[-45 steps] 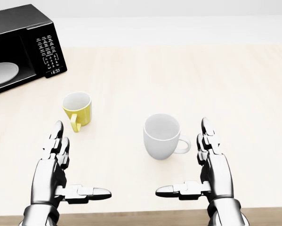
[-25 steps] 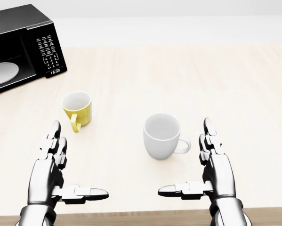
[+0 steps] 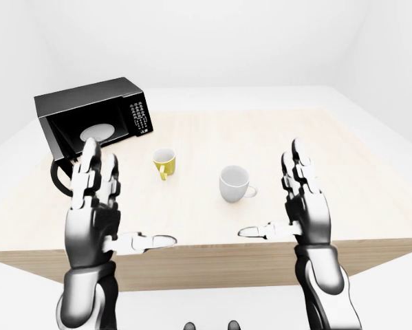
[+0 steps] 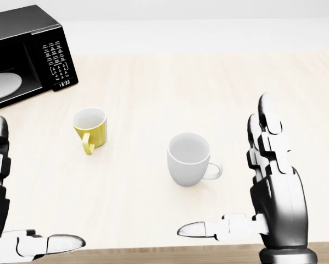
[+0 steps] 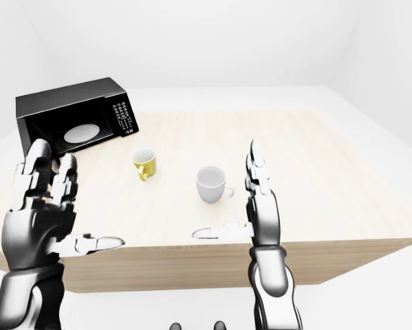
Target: Close the microwave.
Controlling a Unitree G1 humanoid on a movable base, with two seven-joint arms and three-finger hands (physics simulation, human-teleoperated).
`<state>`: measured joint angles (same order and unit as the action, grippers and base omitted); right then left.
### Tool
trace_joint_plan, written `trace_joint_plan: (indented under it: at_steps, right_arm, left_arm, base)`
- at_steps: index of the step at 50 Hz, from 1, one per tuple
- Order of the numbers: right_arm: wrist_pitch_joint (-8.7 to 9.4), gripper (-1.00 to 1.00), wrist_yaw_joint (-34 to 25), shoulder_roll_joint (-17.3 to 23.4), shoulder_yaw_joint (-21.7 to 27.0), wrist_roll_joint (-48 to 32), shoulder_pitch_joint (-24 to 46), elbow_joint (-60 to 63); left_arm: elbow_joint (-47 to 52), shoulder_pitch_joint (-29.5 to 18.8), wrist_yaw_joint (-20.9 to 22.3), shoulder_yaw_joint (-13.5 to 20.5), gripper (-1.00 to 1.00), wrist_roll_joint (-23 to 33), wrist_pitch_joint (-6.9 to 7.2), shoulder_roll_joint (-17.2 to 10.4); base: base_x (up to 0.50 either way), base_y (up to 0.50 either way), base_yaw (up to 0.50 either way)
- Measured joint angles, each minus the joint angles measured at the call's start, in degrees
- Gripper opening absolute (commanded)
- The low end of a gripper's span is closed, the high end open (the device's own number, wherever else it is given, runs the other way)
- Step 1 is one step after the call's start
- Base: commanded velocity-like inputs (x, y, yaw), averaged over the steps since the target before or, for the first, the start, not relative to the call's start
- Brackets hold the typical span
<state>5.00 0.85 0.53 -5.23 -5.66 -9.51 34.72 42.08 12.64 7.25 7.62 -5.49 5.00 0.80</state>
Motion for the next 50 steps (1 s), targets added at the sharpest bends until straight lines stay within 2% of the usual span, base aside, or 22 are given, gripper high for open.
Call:
trace_joint_plan:
  at_steps: [6,14,37,50]
  right_arm:
    - [0.0,1.0,0.61,0.27,-1.49,-1.01,-1.67,6.06]
    - [0.0,1.0,0.93,0.4,-2.32,-1.16,-2.74,9.22]
    - [0.0,1.0,1.78,0.38,-2.64,-1.64,-3.37,11.13]
    - [0.0,1.0,2.18,0.42,-2.76,-3.06,-3.36,11.62]
  left_arm:
    - [8.13,1.87,1.58,2.44,1.0,-1.5,0.0,0.99]
    - [13.25,3.19,3.1,3.8,1.0,-2.12,0.0,2.06]
    - [17.45,4.72,4.1,4.99,1.0,-4.16,0.0,2.42]
    - [17.8,5.57,3.18,4.81,1.0,-6.1,0.0,1.32]
  base:
    - [0.0,0.0,0.0]
    - [0.0,0.0,0.0]
    - [0.0,0.0,0.0]
    - [0.0,0.49,0.0]
